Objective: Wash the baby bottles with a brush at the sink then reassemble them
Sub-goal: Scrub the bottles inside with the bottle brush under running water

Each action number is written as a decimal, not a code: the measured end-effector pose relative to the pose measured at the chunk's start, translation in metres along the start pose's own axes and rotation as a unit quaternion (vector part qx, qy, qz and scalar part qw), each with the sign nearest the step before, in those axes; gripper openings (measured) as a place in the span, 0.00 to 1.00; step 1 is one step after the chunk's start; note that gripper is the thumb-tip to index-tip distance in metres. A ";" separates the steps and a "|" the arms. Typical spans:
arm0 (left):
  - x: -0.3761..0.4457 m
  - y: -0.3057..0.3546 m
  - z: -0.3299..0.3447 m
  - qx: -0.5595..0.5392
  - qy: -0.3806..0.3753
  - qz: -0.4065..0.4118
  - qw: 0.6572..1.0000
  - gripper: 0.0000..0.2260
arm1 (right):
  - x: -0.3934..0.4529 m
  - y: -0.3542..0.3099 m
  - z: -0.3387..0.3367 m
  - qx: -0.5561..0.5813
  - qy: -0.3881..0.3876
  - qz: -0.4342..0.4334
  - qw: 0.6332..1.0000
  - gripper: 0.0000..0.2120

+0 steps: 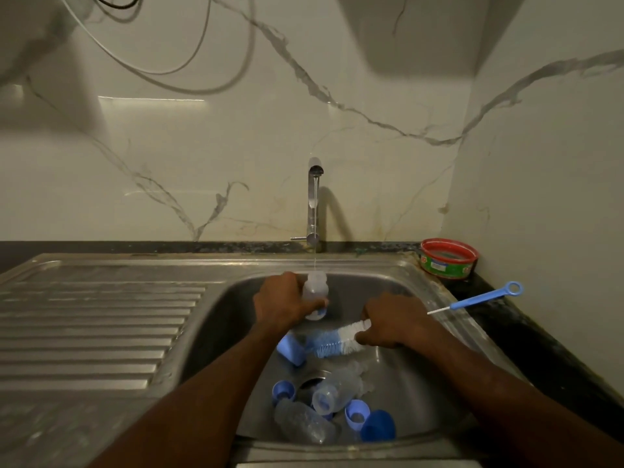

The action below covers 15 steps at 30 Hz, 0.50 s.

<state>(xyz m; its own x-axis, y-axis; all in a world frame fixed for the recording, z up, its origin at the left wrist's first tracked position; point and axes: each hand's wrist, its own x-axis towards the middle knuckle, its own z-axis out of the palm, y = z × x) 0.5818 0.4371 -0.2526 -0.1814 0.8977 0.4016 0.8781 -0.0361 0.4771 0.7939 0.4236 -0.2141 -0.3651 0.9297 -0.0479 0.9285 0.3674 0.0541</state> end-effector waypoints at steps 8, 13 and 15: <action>0.000 -0.003 0.005 0.014 0.000 -0.020 1.000 0.21 | 0.000 0.002 -0.002 -0.009 -0.031 -0.013 0.999 0.21; 0.001 -0.008 0.004 -0.020 -0.024 -0.034 0.999 0.16 | -0.001 0.003 -0.003 -0.010 -0.039 -0.013 0.999 0.22; -0.001 -0.010 0.004 -0.001 -0.050 -0.041 0.998 0.15 | -0.002 0.003 -0.003 -0.005 -0.041 -0.013 0.999 0.22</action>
<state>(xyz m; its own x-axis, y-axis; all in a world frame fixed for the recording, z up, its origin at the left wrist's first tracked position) 0.5753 0.4384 -0.2611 -0.2073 0.9371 0.2810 0.8611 0.0384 0.5070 0.7975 0.4227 -0.2111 -0.3814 0.9152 -0.1301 0.9182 0.3914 0.0612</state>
